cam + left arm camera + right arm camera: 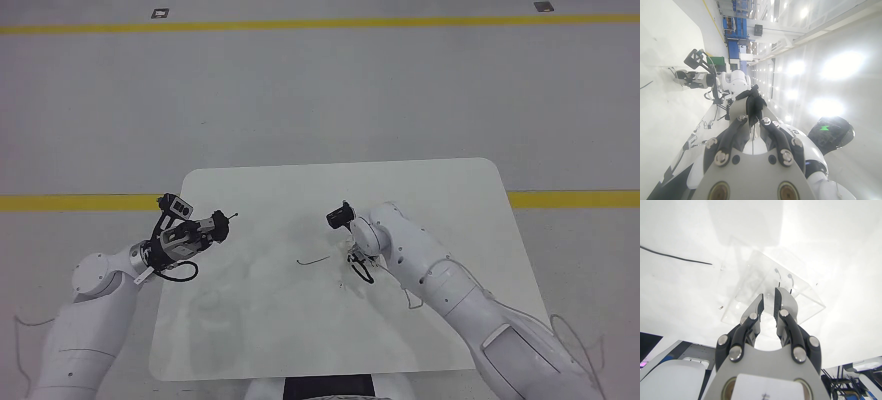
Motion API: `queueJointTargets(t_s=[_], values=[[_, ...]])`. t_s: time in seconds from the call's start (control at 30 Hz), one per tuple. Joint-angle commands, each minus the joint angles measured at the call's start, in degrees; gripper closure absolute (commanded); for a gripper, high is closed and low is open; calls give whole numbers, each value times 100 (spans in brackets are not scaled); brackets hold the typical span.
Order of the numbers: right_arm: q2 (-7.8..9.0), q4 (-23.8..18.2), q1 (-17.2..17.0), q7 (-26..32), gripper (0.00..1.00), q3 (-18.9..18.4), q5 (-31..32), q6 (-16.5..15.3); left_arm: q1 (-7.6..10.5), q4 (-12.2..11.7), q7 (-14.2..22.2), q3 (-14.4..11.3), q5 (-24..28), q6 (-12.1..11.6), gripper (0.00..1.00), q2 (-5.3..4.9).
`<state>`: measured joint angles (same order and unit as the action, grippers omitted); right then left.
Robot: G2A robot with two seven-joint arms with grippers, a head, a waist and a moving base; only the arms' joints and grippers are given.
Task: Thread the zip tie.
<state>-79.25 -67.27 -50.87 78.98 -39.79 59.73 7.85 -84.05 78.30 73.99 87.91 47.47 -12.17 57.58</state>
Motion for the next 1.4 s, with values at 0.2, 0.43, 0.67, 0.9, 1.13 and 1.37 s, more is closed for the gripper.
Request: queueJointTargets(t_s=[0.2, 0.43, 0.67, 0.9, 1.13, 1.37], values=[[-54, 88, 54, -18, 96, -1, 0, -23, 0, 0, 0, 0, 0, 0, 100, 0], [-31, -91, -21, 48, 84, -130, 99, 97, 0, 0, 0, 0, 0, 0, 100, 0], [-32, -112, -75, 66, 80, -209, 102, 193, 0, 0, 0, 0, 0, 0, 100, 0], [-60, -10, -67, 20, 81, -268, 55, 226, 0, 0, 0, 0, 0, 0, 100, 0], [-91, 43, -70, 6, 80, -309, 33, 309, 0, 0, 0, 0, 0, 0, 100, 0], [-100, -3, -100, -43, 80, -421, -246, 47, 0, 0, 0, 0, 0, 0, 100, 0]])
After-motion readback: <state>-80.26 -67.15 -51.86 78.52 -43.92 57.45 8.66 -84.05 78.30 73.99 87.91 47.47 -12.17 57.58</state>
